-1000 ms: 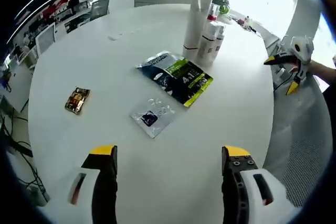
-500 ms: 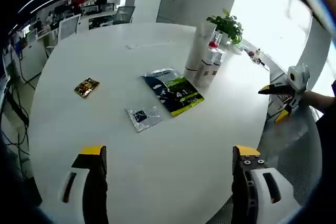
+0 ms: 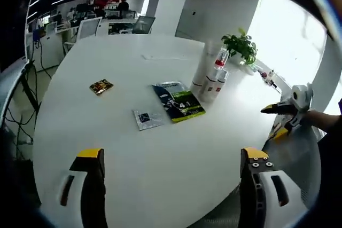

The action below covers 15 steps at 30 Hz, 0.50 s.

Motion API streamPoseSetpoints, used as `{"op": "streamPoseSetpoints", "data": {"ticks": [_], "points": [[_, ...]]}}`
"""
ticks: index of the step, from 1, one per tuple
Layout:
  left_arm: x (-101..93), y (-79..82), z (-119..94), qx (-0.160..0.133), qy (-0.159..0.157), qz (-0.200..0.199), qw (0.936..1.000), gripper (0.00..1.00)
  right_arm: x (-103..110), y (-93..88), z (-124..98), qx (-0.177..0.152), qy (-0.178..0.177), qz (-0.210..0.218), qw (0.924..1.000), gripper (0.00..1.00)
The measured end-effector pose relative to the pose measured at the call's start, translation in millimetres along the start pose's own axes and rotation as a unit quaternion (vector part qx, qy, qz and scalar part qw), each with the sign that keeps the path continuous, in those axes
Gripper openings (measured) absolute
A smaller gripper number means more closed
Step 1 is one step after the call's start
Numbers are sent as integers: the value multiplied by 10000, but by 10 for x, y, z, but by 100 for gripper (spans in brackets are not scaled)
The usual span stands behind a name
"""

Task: Arrange the skincare products in the storage area until every visible bottle or jar stands upright without overlapping.

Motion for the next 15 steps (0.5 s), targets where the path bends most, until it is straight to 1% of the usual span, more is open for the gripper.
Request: {"op": "streamPoseSetpoints", "data": {"ticks": [3, 6, 9, 15], "points": [[-48, -68, -52, -13, 82, -119, 9999, 99, 8, -6, 2, 23, 1, -36, 10000, 87], [-84, -72, -93, -123, 178, -170, 9996, 99, 14, -12, 6, 46, 12, -43, 10000, 87], [-109, -102, -105, -128, 236, -189, 9995, 99, 21, -16, 9, 63, 29, -63, 10000, 87], [-117, -166, -118, -127, 351, -399, 9985, 99, 22, -12, 8, 68, -11, -148, 9999, 87]]}}
Point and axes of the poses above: the point that each gripper's makers call its tool centre point, and the gripper's own axes: z roughly forward along the fingers, x roughly to its left, y roughly out of its top, the point moved 3 cm from there along -z, roughly backward along the fingers, and after that the axes turned 13 degrees about z, right-handed, at the moved point
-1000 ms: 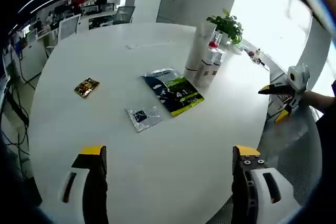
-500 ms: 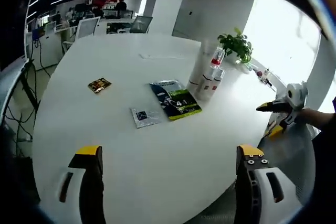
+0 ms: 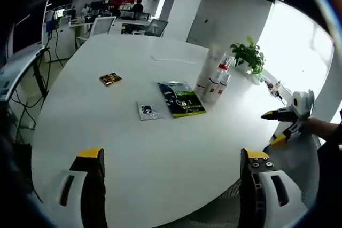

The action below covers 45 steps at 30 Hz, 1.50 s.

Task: Arrange the skincare products in the storage area until every visible bottle or jar stands upright without overlapping.

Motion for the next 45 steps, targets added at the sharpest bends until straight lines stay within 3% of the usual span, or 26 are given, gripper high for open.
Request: {"op": "streamPoseSetpoints", "data": {"ticks": [10, 17, 33, 45], "points": [[36, 8, 28, -8, 80, -131, 9999, 99, -24, 5, -10, -42, -46, 38, 10000, 87], [74, 68, 62, 46, 77, 15, 10000, 99, -8, 5, -7, -43, -21, 20, 10000, 87], [431, 456, 317, 486, -67, 833, 9953, 94, -40, -7, -21, -36, -65, 39, 10000, 86], [655, 603, 565, 815, -165, 1292, 9881, 90, -58, -26, -10, 13, -77, 114, 9999, 86]]}}
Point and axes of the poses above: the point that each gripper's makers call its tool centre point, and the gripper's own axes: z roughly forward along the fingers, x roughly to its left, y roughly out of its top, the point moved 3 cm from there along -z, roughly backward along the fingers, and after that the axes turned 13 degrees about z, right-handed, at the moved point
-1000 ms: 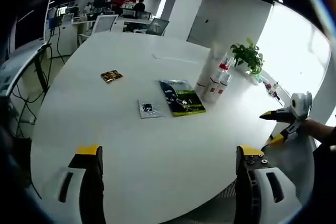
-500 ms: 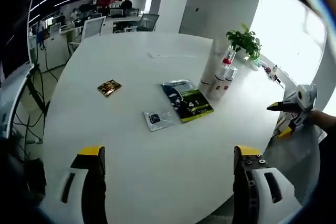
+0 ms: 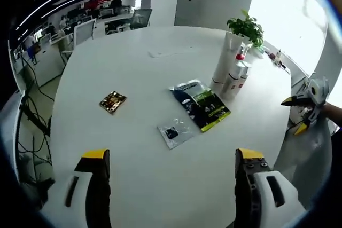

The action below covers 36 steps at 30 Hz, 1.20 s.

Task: Arrange the skincare products in the storage area until every visible bottle or jar stands upright without overlapping.

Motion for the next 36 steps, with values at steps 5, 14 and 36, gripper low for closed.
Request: {"op": "streamPoseSetpoints", "data": {"ticks": [5, 14, 36], "points": [[140, 56, 116, 138, -62, 207, 9997, 87, -16, -2, -5, 0, -28, 58, 10000, 86], [419, 80, 399, 522, -203, 609, 9966, 84, -41, -28, 7, 68, -66, 137, 9999, 86], [1308, 218, 1042, 1080, -154, 1048, 9885, 68, -138, -43, -8, 67, -247, 426, 9988, 85]]}}
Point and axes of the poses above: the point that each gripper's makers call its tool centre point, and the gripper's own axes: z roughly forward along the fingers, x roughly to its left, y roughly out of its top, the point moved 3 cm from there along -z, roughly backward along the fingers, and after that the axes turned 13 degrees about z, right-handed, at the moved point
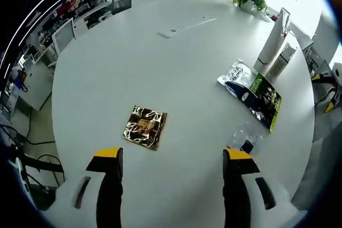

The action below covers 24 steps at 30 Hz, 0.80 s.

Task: Arrange the skincare products in the storage area until every visible bottle or jar stands upright without overlapping.

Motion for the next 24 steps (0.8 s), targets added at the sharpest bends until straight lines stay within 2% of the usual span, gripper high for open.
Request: {"op": "streamPoseSetpoints", "data": {"ticks": [5, 7, 10, 13, 18, 23, 24], "points": [[146, 53, 120, 271, 43, 356, 9990, 63, -28, 5, -7, -39, -40, 119, 9999, 84], [169, 92, 151, 309, -24, 516, 9982, 61, -30, 3, -6, -33, -38, 146, 9999, 84], [217, 92, 224, 582, -174, 798, 9950, 55, -26, -9, 0, 13, -30, 168, 9999, 84], [254, 103, 278, 773, -295, 1010, 9914, 56, -27, -16, 5, 37, -33, 163, 9999, 84], [303, 158, 329, 904, -592, 1085, 9882, 52, -29, -15, 4, 49, -43, 216, 9997, 84], [328, 186, 369, 961, -746, 1137, 9860, 45, -43, -16, 4, 43, -63, 261, 9996, 84], [330, 178, 388, 1037, -786, 1226, 9839, 45, -48, -20, 6, 46, -67, 270, 9996, 84]]}}
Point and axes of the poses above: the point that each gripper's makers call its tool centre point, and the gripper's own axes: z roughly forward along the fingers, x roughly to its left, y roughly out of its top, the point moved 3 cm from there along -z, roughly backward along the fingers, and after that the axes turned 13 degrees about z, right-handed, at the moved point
